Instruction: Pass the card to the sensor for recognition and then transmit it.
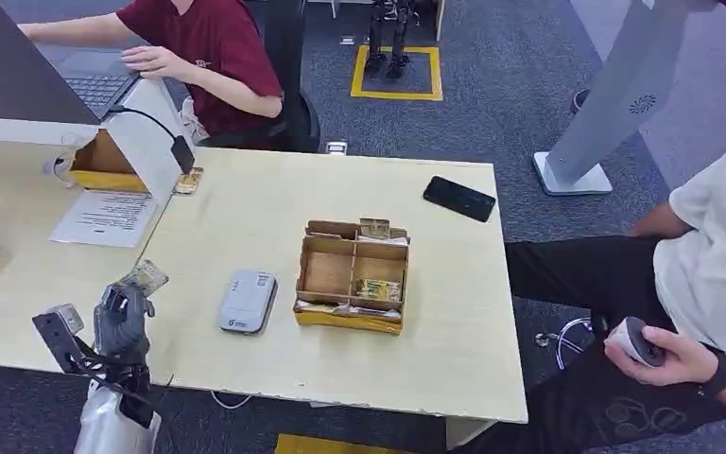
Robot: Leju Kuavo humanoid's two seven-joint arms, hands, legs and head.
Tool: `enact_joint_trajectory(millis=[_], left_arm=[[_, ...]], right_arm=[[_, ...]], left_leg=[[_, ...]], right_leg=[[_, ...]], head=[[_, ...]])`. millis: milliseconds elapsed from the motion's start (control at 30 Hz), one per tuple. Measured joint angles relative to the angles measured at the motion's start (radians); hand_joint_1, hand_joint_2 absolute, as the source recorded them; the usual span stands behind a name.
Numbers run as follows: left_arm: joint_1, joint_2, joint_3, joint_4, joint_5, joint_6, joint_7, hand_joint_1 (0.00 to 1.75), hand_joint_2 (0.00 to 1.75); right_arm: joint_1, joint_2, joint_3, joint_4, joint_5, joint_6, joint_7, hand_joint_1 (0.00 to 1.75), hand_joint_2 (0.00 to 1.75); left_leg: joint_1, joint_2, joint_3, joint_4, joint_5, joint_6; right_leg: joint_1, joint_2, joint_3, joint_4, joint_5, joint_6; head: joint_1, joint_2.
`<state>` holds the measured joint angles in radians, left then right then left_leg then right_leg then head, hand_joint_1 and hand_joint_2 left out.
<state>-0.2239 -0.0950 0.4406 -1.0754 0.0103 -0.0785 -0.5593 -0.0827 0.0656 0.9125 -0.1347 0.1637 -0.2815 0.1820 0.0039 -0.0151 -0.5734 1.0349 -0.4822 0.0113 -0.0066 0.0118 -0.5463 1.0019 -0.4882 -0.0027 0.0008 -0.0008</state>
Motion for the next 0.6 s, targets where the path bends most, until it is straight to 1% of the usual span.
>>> enact_joint_trajectory(millis=[167, 233, 500, 600], left_arm=[[-0.062, -0.011, 0.024, -0.022, -0.042, 0.122, -0.022, 1.75, 1.75], [-0.094, -0.014, 0.027, -0.022, -0.056, 0.148, -0.024, 1.75, 1.75], [-0.178, -0.027, 0.027, -0.022, -0.093, 0.219, -0.03, 1.75, 1.75], [-0.192, -0.031, 0.027, -0.022, -0.1, 0.23, -0.03, 1.75, 1.75]], right_arm=[[-0.004, 0.0, 0.018, 0.0, 0.007, 0.01, 0.003, 0.0, 1.75], [-0.005, 0.0, 0.029, 0.0, 0.009, 0.01, 0.003, 0.0, 1.75], [-0.01, 0.0, 0.053, 0.0, 0.019, 0.011, 0.004, 0.0, 1.75], [-0.011, 0.0, 0.058, 0.0, 0.019, 0.011, 0.004, 0.0, 1.75]], left_leg=[[0.0, 0.0, 0.0, 0.0, 0.0, 0.0], [0.0, 0.0, 0.0, 0.0, 0.001, 0.0], [0.0, 0.0, 0.0, 0.0, 0.001, 0.0], [0.0, 0.0, 0.0, 0.0, 0.001, 0.0]], right_leg=[[0.0, 0.0, 0.0, 0.0, 0.0, 0.0], [0.0, 0.0, 0.0, 0.0, 0.001, 0.0], [0.0, 0.0, -0.001, 0.0, 0.001, 0.0], [0.0, 0.0, -0.001, 0.0, 0.001, 0.0]], head=[[0.0, 0.0], [0.0, 0.0], [0.0, 0.0], [0.0, 0.0]])
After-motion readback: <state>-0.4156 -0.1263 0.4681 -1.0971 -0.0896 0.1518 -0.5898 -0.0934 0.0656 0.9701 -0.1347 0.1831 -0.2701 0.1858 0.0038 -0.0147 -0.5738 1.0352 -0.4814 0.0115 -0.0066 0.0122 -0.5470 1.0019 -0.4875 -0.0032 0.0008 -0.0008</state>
